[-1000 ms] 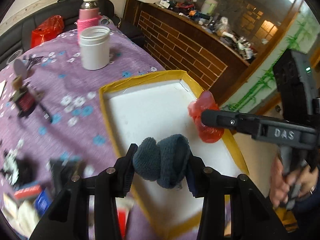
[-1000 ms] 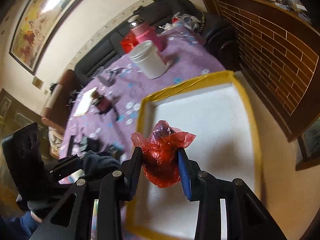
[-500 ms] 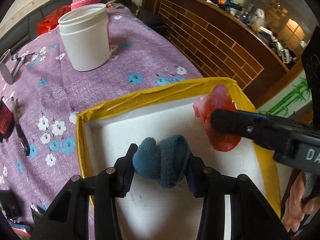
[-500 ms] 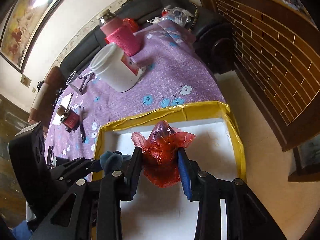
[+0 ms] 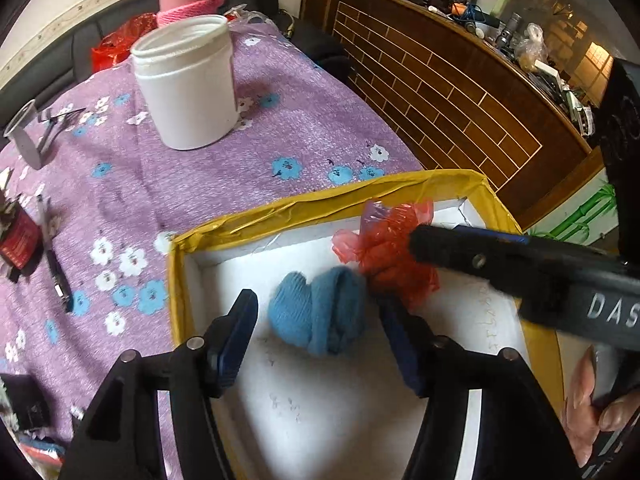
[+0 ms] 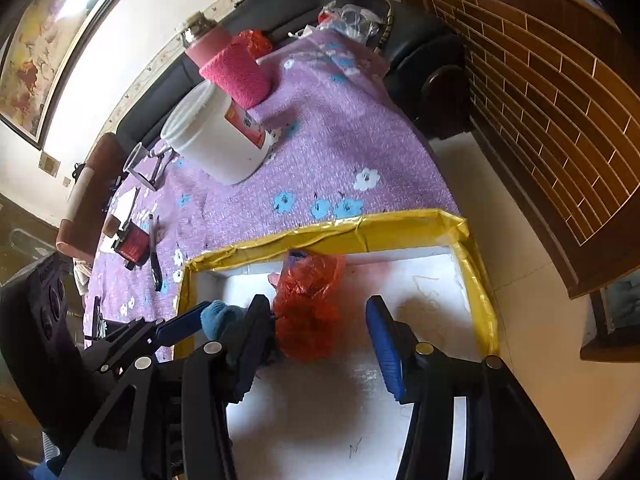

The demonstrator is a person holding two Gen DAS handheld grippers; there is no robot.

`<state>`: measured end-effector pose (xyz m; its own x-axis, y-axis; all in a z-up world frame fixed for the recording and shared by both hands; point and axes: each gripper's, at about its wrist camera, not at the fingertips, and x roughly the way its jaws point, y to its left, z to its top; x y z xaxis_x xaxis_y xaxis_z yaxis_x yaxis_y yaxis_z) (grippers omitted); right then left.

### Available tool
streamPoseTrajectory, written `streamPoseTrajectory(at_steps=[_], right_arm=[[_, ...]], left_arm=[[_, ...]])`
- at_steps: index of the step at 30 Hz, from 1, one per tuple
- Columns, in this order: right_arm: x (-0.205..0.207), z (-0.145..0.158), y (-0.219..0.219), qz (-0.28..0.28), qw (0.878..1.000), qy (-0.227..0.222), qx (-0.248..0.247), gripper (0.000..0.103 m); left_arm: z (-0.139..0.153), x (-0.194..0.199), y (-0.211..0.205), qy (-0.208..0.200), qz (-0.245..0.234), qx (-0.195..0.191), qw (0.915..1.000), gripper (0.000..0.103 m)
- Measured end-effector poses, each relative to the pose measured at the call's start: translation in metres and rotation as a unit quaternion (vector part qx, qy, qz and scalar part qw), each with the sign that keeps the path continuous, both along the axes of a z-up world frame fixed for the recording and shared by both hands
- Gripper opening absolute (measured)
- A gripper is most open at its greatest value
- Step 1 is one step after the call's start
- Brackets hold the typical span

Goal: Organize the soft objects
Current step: 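Lower the sock and red bag into the tray and open both tools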

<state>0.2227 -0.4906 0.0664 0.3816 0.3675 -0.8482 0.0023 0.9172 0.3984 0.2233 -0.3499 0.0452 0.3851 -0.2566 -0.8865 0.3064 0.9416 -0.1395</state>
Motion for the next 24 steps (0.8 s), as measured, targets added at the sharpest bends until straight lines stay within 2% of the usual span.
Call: streamPoseTrajectory(at_steps=[3,5,13,19,24], right_arm=[[-0.012,0.020,0.001,0.007,1.000,-0.030,-0.007,0.055],[-0.023,0.031,0.002,0.008,0.999,-0.042,0.018,0.060],[-0.060,0.055,0.050,0.062,0.994,-0.062,0.066,0.061],[-0.094,0.060,0.099,0.111,0.989,-0.058,0.083,0.061],[-0.133,0.061,0.137,0.135,0.987,-0.055,0.074,0.061]], left_arm=[[0.015,-0.014,0.013,-0.005,0.019,-0.017,0.9997,0.062],[0.024,-0.023,0.020,-0.006,0.028,-0.028,0.9992,0.062],[0.061,-0.094,0.063,-0.029,0.064,-0.041,0.9967,0.063],[0.072,-0.147,0.117,-0.031,0.093,-0.048,0.9940,0.063],[0.073,-0.189,0.187,-0.044,0.121,-0.059,0.9899,0.063]])
